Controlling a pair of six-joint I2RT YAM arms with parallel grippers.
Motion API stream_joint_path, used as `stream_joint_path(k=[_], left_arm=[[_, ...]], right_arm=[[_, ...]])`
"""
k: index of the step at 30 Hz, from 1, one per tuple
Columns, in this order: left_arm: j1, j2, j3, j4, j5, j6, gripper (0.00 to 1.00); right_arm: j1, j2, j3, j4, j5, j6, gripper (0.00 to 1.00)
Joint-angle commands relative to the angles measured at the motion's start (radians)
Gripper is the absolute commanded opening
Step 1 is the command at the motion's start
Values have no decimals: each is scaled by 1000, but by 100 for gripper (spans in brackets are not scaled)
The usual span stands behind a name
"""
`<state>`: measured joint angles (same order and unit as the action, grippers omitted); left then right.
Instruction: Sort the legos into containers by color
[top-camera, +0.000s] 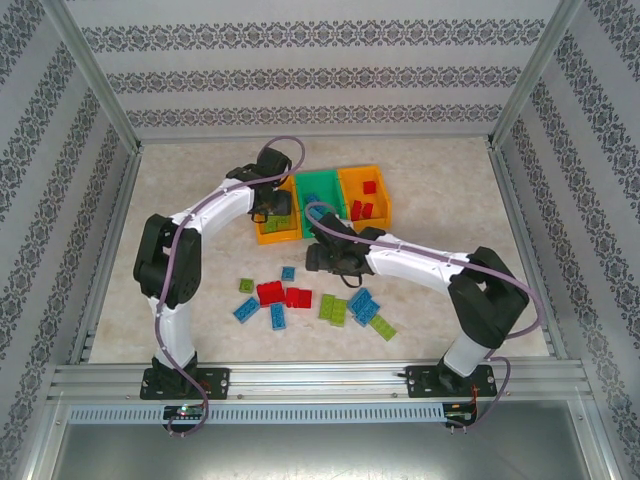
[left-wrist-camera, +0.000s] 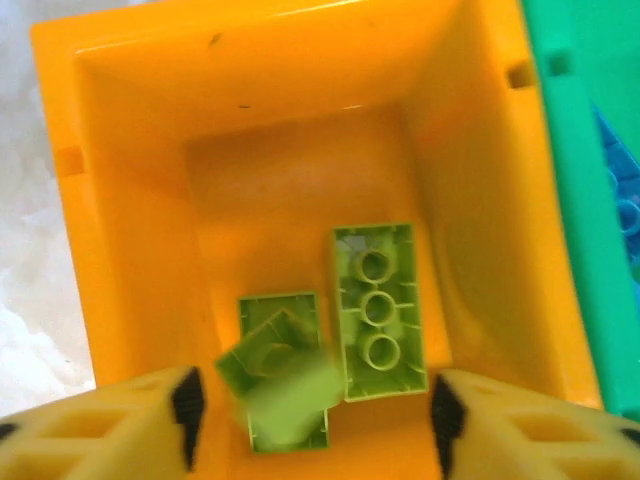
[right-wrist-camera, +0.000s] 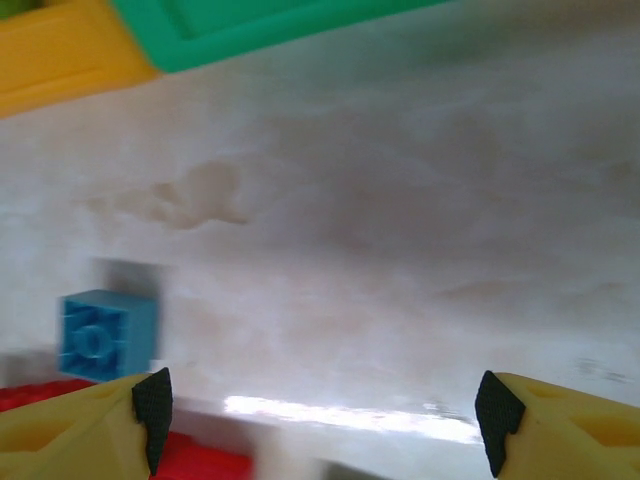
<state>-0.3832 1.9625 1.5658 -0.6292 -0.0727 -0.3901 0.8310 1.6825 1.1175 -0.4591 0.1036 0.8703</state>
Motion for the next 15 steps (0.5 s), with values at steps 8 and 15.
stream_joint_path(k=[8,15], left_arm=[[68,-86,-11,-25,0,-82,99],[153,-217,-159,41,85,-152,99]], right_arm=[[91,156,163,18,-39,81,80],[109,250,247,0,-53,83,78]])
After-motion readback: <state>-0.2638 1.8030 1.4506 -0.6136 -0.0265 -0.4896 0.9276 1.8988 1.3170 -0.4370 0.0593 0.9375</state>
